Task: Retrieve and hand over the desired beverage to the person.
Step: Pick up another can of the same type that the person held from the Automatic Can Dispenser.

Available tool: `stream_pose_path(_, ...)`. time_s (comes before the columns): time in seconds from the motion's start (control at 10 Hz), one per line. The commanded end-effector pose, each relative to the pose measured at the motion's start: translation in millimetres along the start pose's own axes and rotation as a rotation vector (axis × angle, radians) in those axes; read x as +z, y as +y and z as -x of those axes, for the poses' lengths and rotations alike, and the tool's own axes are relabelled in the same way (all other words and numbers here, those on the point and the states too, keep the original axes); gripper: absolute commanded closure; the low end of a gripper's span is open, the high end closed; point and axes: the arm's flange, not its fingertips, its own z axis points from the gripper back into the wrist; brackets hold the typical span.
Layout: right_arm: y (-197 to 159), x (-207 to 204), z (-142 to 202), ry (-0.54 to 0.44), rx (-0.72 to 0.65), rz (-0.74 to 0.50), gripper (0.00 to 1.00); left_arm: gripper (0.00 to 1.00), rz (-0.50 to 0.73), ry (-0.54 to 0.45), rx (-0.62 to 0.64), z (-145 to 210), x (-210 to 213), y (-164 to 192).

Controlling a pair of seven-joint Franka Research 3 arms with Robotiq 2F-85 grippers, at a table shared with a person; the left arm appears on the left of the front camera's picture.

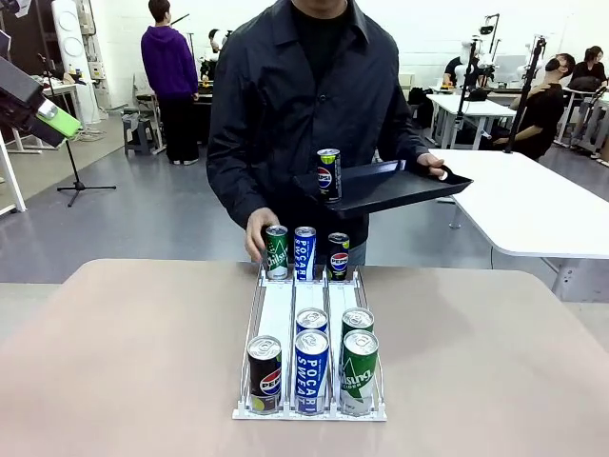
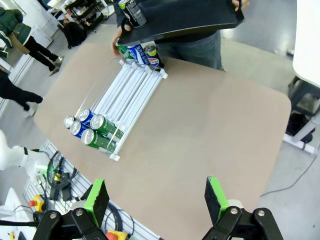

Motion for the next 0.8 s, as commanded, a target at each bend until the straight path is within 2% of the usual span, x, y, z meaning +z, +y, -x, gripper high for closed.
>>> stream_pose_path(0.0,-0.4,-0.7,-1.7,-0.019,0.01,-0.036,0.0,0.0,0.002,-0.006,-0.004,-1.5,0.0,0.5)
stream_pose_path(0.6,-0.4,-0.7,-1.7,-0.019,0.01,-0.036,0.0,0.0,0.002,-0.006,-0.004,-1.5,0.0,0.5)
stream_pose_path(0.7,0.0,0.0,0.0,0.0,0.0,0.0,0.0,0.0,0.002,-0.006,-0.004,-1.5,0.0,0.5)
